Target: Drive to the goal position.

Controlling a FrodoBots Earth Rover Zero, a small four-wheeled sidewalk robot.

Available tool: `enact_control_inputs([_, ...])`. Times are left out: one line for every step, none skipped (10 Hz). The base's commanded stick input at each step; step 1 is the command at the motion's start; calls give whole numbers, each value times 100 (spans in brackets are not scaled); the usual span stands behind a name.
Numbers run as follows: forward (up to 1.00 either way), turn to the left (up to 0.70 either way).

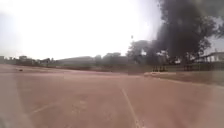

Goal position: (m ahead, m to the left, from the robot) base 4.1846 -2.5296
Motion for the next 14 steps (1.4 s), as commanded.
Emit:
enact_control_inputs([70,0])
enact_control_inputs([70,0])
enact_control_inputs([70,0])
enact_control_inputs([70,0])
enact_control_inputs([70,0])
enact_control_inputs([70,0])
enact_control_inputs([70,0])
enact_control_inputs([70,0])
enact_control_inputs([70,0])
enact_control_inputs([70,0])
enact_control_inputs([70,0])
enact_control_inputs([70,0])
enact_control_inputs([70,0])
enact_control_inputs([70,0])
